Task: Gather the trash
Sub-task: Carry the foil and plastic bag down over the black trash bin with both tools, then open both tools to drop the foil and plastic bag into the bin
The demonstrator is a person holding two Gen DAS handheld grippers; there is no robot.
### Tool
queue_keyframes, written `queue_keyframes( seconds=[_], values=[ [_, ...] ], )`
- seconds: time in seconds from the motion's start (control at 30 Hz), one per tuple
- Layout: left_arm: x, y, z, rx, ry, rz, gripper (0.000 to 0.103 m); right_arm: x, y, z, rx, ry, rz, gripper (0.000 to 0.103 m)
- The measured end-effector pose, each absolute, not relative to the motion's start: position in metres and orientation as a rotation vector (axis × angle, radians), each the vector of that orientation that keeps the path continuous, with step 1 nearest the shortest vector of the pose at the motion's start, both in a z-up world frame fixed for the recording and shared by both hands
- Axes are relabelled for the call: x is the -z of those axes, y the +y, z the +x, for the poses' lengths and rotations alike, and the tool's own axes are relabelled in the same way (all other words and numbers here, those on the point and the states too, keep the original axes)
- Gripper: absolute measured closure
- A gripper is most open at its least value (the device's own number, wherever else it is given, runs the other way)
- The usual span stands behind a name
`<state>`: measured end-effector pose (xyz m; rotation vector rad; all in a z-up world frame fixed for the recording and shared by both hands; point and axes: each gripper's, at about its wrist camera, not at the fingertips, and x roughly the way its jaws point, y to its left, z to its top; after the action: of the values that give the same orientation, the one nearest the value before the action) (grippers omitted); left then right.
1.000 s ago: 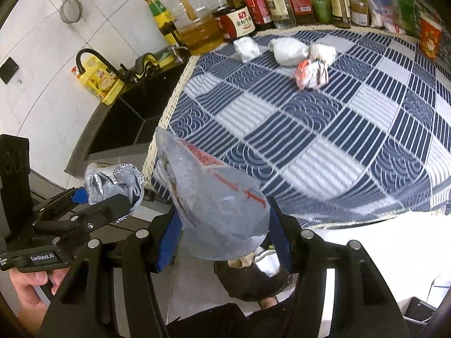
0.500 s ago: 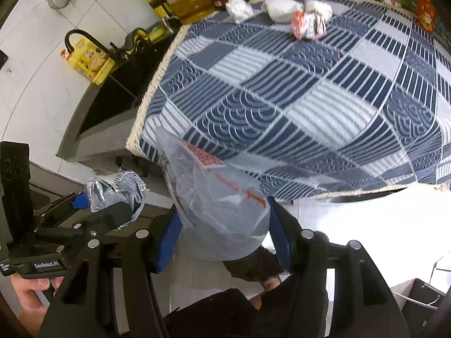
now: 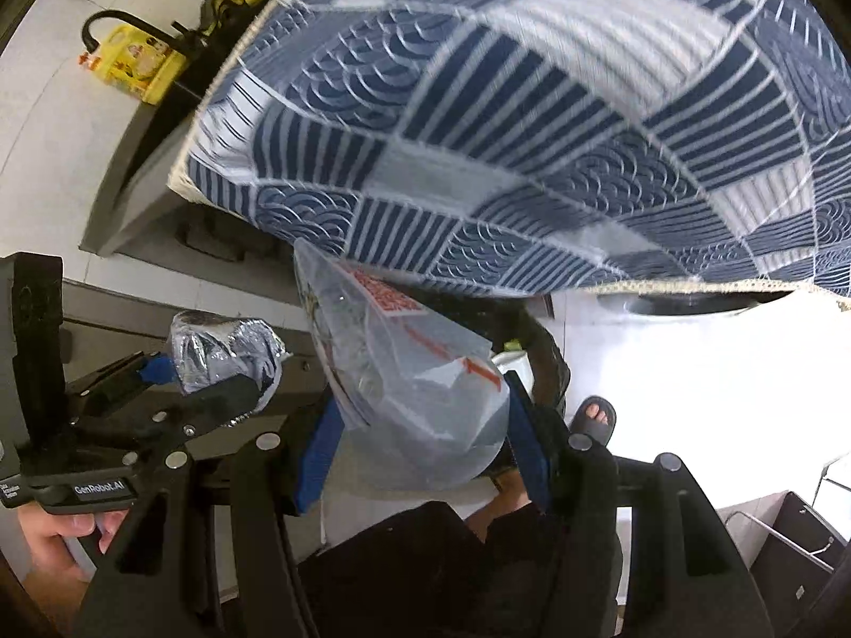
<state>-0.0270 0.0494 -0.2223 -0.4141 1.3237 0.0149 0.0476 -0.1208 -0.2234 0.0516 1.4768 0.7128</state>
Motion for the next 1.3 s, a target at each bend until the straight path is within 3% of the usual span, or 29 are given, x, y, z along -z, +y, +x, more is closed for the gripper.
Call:
queue_keyframes(
  seconds=[0.7, 1.03, 1.1, 1.17, 1.3],
  values=[
    [0.347, 0.035, -0.049, -0.065, 1.551, -0.531, 0.026, 0.315, -0.1, 0.065, -0.716, 1.669, 0.129, 0.045],
    [0.374, 0.029, -0.05, -0.08, 1.586, -0.58, 0.024, 0.329, -0.089, 0.068, -0.727, 1.685, 0.122, 0.045],
    [0.374, 0.03, -0.05, -0.083, 1.583, -0.586, 0.021, 0.329, -0.086, 0.067, -0.736, 1.688, 0.131, 0.043],
    [0.373, 0.031, -0.049, -0.093, 1.581, -0.585, 0.01, 0.328, -0.085, 0.066, -0.738, 1.688, 0.138, 0.029],
    [0.372, 0.035, -0.049, -0.106, 1.568, -0.594, 0.007, 0.323, -0.085, 0.068, -0.729, 1.67, 0.145, 0.029]
  ],
)
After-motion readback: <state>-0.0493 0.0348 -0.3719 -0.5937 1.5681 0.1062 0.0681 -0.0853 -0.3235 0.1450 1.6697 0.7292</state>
